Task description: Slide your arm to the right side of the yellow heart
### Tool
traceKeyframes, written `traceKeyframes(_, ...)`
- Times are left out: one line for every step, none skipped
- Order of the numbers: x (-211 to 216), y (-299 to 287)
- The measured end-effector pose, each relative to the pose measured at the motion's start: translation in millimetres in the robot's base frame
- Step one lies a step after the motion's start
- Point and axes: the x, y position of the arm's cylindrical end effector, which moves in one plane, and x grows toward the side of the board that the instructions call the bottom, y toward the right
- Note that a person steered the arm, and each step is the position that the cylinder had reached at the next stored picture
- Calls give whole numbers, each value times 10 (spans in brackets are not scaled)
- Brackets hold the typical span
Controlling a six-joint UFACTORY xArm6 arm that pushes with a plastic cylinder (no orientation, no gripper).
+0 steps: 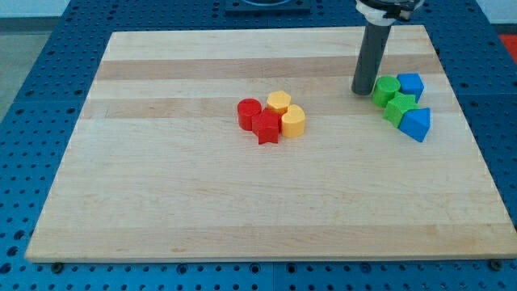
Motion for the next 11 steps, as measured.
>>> traceKeyframes(0,0)
traceKeyframes(-11,-16)
traceKeyframes(-12,-62)
traceKeyframes(3,-211)
traceKeyframes(79,-296)
traceKeyframes(212,-339)
traceKeyframes(349,-428)
traceKeyframes(560,-590)
traceKeyframes(823,-738)
traceKeyframes(881,-829)
traceKeyframes(805,-1003)
